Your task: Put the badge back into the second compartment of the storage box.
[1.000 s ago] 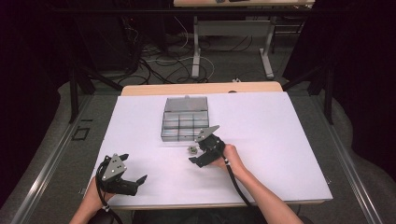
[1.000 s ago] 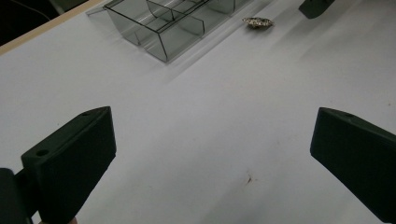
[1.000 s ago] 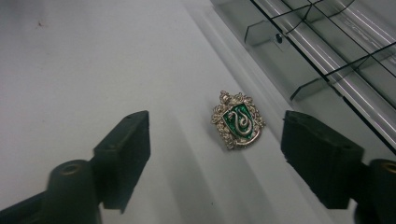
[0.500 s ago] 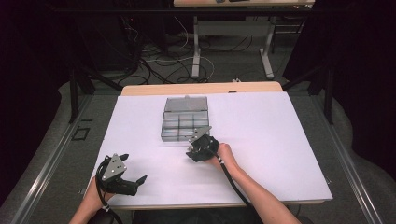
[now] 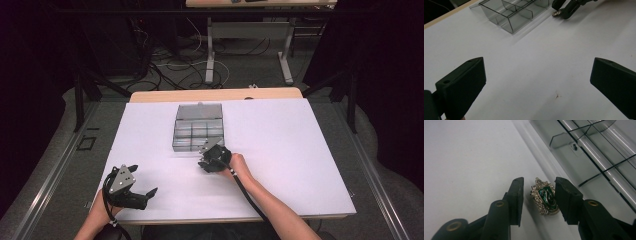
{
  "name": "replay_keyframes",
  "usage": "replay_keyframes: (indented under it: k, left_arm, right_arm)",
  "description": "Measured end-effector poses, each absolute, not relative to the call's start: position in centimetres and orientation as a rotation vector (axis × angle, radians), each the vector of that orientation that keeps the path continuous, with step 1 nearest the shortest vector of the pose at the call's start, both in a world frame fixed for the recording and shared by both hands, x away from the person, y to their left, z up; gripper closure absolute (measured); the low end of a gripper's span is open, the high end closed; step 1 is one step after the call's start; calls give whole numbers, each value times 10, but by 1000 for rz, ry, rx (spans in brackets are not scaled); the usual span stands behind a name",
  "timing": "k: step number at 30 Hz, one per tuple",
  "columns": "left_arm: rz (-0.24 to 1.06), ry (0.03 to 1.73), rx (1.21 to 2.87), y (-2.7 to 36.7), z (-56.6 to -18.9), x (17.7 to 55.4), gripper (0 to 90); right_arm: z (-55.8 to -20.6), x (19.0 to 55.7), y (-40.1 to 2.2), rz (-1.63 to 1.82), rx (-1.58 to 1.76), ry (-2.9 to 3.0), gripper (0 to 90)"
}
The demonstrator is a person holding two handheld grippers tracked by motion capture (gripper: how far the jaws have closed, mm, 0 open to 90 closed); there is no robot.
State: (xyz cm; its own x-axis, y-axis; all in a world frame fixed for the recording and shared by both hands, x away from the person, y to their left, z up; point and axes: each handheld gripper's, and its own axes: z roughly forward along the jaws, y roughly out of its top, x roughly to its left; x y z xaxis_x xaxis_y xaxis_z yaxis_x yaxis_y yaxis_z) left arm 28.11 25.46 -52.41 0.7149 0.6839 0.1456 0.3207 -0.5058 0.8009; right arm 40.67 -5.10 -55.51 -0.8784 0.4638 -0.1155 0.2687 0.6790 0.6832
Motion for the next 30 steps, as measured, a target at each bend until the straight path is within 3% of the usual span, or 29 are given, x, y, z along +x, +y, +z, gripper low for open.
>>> replay_keyframes:
  k: [6, 20, 22, 30]
  left_arm:
    - [581, 760, 2126, 255, -524, 281, 6]
    - [580, 767, 2125, 255, -524, 281, 5]
    - [580, 764, 2120, 254, -525, 282, 5]
    - [588, 764, 2126, 254, -524, 282, 6]
  right_arm:
    - [-555, 406, -49, 967, 560, 2589, 670]
    - [-552, 404, -51, 976, 560, 2566, 723]
    - [-549, 403, -52, 989, 557, 2560, 774]
    - [-547, 403, -53, 975, 549, 2552, 788]
